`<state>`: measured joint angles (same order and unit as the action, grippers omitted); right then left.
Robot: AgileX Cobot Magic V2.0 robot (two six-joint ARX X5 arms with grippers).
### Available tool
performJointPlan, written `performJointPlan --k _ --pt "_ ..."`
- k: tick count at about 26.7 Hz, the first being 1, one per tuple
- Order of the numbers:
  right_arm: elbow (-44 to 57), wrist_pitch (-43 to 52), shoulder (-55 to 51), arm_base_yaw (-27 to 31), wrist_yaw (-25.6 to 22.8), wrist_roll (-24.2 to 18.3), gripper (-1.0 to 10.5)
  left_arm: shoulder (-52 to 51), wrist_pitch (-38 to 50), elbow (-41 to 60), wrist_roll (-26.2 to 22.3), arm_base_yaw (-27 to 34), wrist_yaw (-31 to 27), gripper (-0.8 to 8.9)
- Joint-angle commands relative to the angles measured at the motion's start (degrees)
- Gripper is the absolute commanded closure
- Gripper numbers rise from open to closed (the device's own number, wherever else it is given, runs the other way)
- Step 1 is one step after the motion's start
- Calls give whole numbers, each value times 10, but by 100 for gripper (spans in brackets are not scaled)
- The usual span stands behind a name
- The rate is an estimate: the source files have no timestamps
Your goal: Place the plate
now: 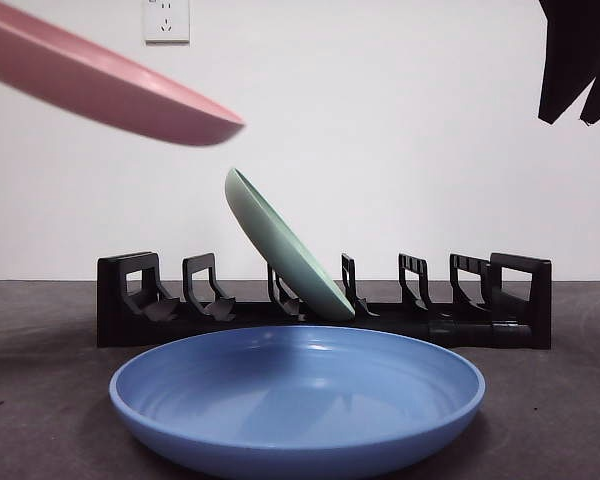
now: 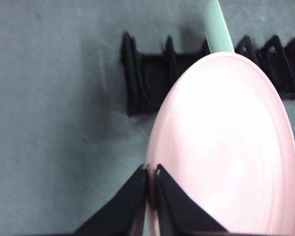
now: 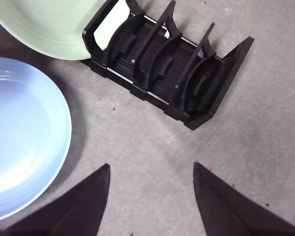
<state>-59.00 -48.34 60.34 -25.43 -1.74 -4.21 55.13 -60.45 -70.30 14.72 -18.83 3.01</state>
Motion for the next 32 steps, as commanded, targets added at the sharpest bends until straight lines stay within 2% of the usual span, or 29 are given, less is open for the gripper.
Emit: performJointPlan --k 1,8,17,26,32 --pt "-10 2 2 -1 -2 3 685 -41 32 61 61 -3 27 799" --pt "-10 2 2 -1 -2 3 685 -125 78 223 153 -4 90 799" --pt "-10 0 2 -1 -2 4 685 -145 140 333 233 -33 101 799" --pt "-10 0 2 -2 -2 4 685 -77 230 347 253 -81 89 799" --pt "-10 0 2 -2 -2 4 685 19 310 347 254 -115 68 799"
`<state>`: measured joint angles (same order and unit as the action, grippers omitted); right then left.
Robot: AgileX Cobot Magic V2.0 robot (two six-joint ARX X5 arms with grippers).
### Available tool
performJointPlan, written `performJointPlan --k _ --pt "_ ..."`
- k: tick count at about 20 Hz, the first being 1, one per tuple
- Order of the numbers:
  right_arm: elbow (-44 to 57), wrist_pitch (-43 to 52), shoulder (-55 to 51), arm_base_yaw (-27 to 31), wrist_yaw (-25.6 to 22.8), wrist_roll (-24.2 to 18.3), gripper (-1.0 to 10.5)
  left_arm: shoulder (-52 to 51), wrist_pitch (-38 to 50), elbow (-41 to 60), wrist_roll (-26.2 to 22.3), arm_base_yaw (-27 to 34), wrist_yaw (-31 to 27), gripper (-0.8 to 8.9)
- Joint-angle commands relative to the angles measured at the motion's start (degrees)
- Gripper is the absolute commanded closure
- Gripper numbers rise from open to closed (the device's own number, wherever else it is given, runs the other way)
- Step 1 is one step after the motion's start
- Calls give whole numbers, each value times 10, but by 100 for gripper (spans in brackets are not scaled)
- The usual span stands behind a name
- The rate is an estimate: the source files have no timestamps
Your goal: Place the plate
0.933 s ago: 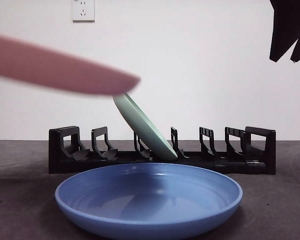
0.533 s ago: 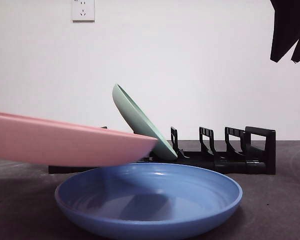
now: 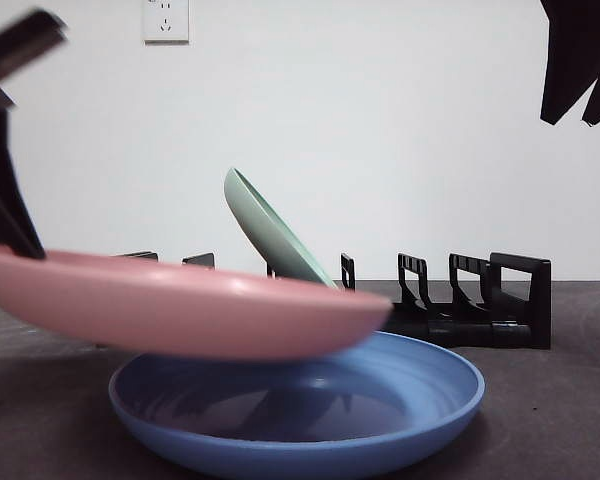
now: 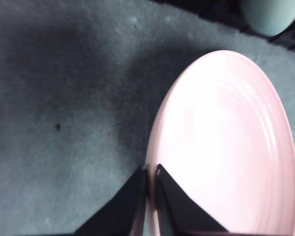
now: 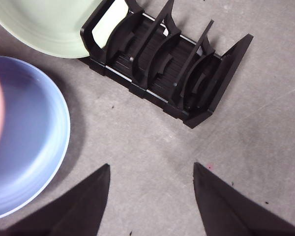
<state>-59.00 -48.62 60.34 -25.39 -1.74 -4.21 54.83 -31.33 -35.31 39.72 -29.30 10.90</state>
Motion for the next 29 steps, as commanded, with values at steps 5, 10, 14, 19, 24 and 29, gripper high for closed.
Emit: performJointPlan --k 5,10,14,19,24,29 --pt "-10 3 2 -2 -2 4 685 92 84 -7 2 -52 -67 798" --pt "-10 4 2 -2 -2 4 685 132 118 -7 -3 -87 -107 798" --pt "-10 4 2 -2 -2 4 685 157 136 -8 -2 -105 -111 798" --pt "-10 3 2 -2 -2 4 685 171 155 -10 -3 -122 -112 798" --pt "-10 3 2 -2 -2 4 685 177 152 -10 -2 -125 -111 761" --pt "-10 2 2 -2 -2 4 685 177 124 -12 -2 -125 -111 613"
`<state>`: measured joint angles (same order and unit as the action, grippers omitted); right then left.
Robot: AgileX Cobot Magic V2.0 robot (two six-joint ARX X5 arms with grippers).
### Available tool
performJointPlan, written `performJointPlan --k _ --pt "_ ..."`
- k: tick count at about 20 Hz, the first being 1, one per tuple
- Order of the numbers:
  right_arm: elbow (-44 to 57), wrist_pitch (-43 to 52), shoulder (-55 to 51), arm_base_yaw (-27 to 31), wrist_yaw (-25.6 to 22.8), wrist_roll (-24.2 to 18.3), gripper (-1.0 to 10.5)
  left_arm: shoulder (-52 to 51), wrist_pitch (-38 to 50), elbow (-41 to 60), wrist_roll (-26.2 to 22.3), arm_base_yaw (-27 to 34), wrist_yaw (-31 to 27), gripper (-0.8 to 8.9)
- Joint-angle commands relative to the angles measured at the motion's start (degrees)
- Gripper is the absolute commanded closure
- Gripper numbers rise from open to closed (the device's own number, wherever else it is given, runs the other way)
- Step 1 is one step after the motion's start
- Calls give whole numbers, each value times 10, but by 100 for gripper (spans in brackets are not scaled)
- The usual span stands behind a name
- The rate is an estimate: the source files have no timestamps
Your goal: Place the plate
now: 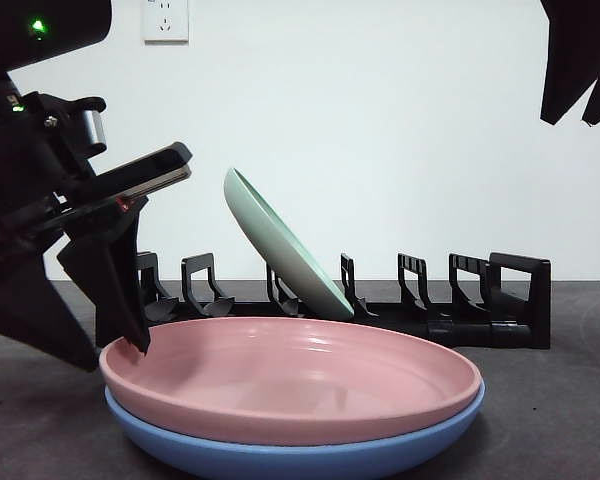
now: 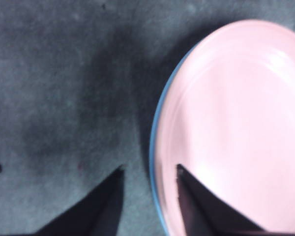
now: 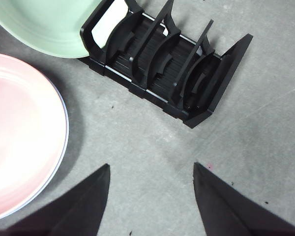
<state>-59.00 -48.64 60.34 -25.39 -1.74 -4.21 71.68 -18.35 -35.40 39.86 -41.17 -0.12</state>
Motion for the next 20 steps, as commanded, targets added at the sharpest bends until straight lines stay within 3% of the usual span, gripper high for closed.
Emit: performJointPlan --k 1,3,6,8,13,16,20 --pt "-10 2 2 -2 -2 4 685 7 -21 -16 -3 -6 -1 568" --pt "-10 1 2 -2 -1 4 685 -2 -51 -35 -10 -6 -1 458" --pt "-10 1 2 -3 5 6 685 -32 -80 -87 -78 -2 -2 462" --pt "-10 2 2 -3 7 7 685 -53 -111 -134 -138 14 -10 473" --pt "-10 10 2 -3 21 20 685 -91 -225 -261 -319 90 -132 473" --pt "-10 48 3 -3 79 40 685 -116 -256 -319 -376 171 -135 473" --pt "-45 69 41 -4 188 99 685 -167 -299 -335 -388 262 -134 473"
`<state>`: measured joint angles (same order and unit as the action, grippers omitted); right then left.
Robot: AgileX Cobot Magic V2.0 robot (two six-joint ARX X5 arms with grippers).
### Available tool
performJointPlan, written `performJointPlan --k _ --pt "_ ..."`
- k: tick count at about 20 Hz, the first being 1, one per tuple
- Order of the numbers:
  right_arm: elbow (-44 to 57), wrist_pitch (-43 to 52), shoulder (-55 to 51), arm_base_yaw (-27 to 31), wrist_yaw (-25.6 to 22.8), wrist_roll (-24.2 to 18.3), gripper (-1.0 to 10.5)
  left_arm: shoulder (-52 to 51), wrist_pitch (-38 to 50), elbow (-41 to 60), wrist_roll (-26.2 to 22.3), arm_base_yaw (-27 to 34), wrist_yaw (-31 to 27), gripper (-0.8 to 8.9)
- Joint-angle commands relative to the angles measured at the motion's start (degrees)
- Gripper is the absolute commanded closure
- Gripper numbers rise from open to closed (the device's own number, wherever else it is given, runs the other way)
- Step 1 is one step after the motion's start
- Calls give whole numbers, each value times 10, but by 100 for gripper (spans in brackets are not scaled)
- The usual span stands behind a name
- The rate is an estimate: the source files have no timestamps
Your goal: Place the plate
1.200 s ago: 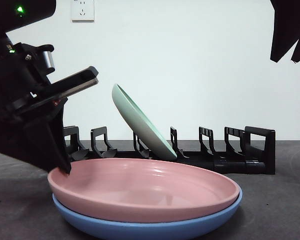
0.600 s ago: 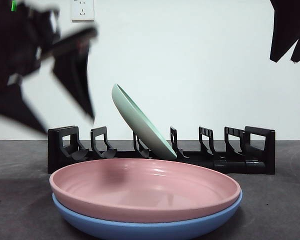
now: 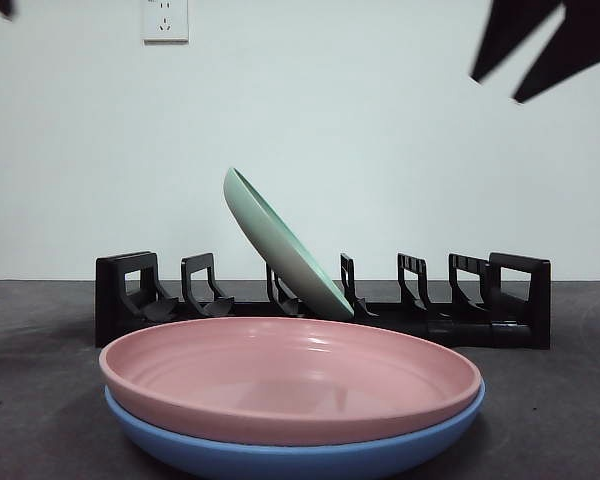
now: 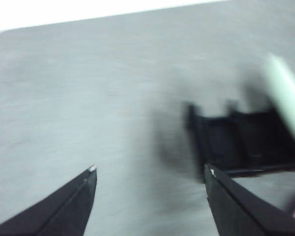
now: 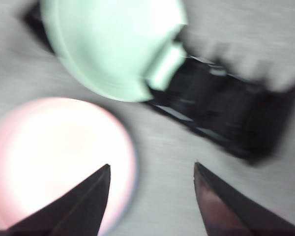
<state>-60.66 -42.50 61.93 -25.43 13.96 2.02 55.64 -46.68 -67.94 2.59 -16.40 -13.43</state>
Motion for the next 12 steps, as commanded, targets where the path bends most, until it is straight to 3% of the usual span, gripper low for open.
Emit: performJointPlan --k 1,4,8,12 --pt "-48 7 44 -4 51 41 685 -18 -32 -10 -16 27 -1 473" --pt "-142 -22 136 -24 88 41 685 -49 -69 -10 -19 52 -1 473" --pt "-287 -95 279 -56 86 40 685 -70 -75 -10 -17 53 -1 473" --pt "-394 -105 391 -85 83 40 685 -76 -78 -10 1 53 -1 473"
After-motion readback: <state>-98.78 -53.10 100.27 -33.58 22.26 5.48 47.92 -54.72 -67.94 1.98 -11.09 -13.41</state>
